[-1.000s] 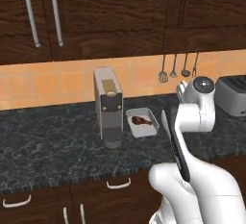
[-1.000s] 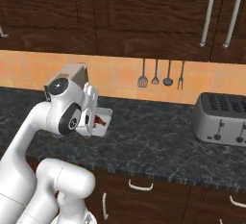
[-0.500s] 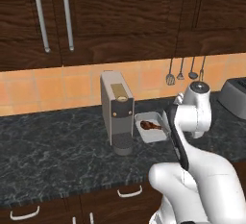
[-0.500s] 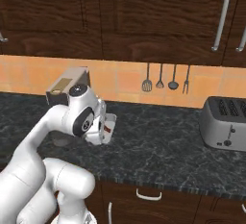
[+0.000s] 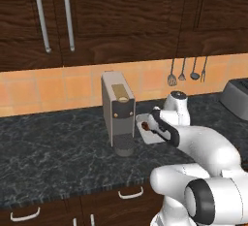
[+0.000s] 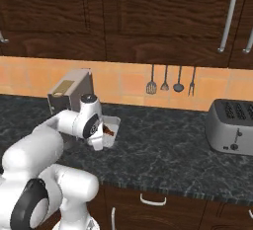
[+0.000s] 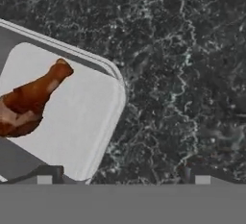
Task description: Take the meat container that has the chicken drumstick and place it on the second highest rack of the freezer. Then take the vegetable container that has the potato and lemon wedge and place it on the highest rack of the freezer.
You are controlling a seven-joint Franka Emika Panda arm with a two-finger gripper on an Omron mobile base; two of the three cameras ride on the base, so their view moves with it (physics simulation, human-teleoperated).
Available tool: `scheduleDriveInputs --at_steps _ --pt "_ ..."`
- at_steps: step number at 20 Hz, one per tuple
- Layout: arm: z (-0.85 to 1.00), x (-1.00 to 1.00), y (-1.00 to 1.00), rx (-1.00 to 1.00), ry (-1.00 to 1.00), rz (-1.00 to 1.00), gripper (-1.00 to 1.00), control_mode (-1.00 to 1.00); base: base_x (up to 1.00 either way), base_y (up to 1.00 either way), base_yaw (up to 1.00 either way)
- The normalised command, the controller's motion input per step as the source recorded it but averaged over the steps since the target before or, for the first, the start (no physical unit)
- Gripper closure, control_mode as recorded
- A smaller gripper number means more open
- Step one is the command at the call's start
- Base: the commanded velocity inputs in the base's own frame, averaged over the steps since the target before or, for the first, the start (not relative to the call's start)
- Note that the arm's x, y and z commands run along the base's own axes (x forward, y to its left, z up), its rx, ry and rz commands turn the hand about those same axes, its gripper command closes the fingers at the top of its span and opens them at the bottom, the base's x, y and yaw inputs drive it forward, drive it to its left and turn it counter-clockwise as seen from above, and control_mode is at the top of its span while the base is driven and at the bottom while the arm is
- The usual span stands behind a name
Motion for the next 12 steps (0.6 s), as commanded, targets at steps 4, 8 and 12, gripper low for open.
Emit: scheduleDriveInputs --at_steps 4,8,12 --pt "-0.35 0.38 0.09 0.01 0.12 0.05 -1.00 -1.00 0.00 0.00 0.00" --pt "-0.47 0.87 -0.66 0.07 0.08 0.00 -1.00 -1.00 0.00 0.00 0.00" --pt "-0.25 0.13 -0.51 0.01 0.00 0.06 -1.00 -1.00 0.00 0.00 0.00"
